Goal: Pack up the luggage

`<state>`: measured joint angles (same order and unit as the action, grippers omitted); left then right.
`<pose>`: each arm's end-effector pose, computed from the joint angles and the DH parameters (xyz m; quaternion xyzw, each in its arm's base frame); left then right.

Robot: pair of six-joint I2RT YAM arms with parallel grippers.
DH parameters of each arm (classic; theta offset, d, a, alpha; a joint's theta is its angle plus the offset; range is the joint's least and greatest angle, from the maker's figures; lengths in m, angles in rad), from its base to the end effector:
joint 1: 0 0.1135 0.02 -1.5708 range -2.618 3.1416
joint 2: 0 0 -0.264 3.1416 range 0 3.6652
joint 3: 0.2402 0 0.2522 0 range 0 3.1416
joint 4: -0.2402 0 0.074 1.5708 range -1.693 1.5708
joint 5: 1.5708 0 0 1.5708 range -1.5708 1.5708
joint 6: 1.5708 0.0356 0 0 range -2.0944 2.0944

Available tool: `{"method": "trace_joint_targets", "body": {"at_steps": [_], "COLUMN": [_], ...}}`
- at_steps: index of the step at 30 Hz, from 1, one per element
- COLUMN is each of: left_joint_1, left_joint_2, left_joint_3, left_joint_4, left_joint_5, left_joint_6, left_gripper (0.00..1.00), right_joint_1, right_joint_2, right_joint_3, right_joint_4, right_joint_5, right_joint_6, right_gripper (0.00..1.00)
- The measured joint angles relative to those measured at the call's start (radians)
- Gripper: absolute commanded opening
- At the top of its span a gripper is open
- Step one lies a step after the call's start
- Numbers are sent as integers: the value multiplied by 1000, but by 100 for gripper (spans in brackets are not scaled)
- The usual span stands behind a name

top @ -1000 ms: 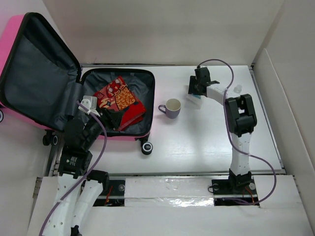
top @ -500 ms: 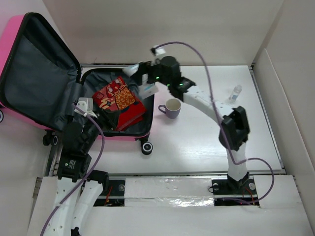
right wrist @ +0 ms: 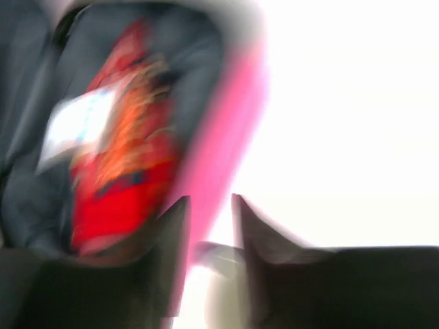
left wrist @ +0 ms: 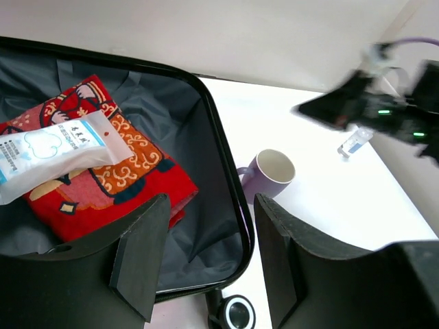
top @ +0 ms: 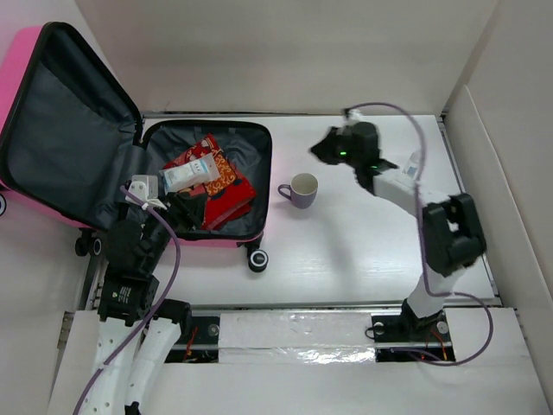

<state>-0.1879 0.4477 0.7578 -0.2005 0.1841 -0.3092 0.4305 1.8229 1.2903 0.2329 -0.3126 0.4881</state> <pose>0.1023 -0.0261 0.3716 0.0281 0.6674 -0.2419 0.7037 0.3866 0.1896 0.2646 -0.0695 0.7973 0.3722 0.4701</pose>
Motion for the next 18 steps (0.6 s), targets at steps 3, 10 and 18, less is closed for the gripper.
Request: {"method": "trace_joint_targets", "body": {"at_steps": [3,10,18], "left_joint_1": [0,0,0], "left_joint_2": [0,1,1], "left_joint_3": [0,0,0], "left_joint_4": [0,0,0], "left_joint_5": [5,19,22], "left_joint_6": [0,0,0], "left_gripper": [49,49,49], "right_joint_1": [-200,-422,-506], "right_joint_2": [-188,-378,-211], "right_joint_3": [-181,-330,-269], "right_joint_4": [48,71,-5], "right_joint_5": [119,503,719], "right_joint_6": [6,6,-27], "right_gripper": [9,71,79]}}
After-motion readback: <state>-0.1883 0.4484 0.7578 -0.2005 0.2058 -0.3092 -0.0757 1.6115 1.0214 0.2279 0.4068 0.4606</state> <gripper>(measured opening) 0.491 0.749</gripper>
